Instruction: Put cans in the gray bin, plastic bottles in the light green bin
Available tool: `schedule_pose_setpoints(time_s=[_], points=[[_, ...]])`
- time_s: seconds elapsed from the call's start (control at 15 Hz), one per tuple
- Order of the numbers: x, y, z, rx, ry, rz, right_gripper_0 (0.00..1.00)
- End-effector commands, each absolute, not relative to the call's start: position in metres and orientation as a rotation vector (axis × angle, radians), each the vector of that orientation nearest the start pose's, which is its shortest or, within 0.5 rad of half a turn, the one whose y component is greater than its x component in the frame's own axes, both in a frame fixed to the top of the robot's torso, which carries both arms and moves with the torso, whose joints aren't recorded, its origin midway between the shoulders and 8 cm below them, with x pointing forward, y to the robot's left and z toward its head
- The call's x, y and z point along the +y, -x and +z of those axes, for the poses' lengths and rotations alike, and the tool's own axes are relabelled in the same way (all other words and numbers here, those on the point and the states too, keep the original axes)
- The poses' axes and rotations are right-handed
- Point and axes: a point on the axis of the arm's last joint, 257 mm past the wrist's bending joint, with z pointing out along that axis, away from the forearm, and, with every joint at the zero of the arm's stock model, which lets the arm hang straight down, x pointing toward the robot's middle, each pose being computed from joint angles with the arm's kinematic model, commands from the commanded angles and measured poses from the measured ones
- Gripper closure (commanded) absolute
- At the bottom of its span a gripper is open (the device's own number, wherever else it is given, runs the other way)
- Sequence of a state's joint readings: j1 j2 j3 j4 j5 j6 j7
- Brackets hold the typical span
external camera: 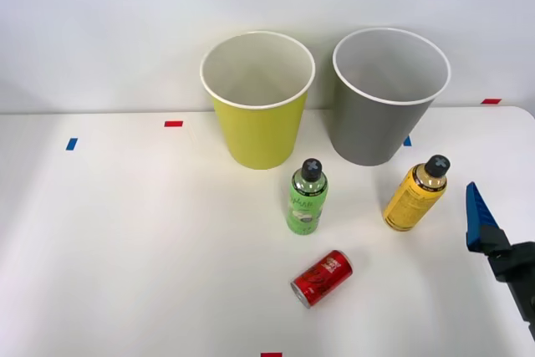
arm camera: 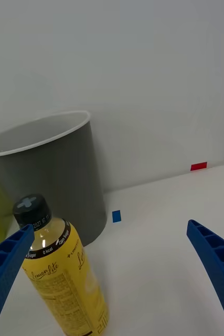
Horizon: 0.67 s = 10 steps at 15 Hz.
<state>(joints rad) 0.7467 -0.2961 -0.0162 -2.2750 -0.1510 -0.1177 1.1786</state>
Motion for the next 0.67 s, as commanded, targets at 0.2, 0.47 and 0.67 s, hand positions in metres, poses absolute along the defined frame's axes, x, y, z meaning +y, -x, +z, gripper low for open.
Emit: schedule_pose_setpoints(time_s=[0.2, 0.47, 0.67], points=[[-0.32, -0.323, -0.2, 1.362, -0.208, 0.177, 0.0], [-0.312, -0.321, -0.219, 1.403, -0.05, 0.076, 0.0], [-0.298, -0.327, -0.235, 1.425, 0.022, 0.018, 0.0]])
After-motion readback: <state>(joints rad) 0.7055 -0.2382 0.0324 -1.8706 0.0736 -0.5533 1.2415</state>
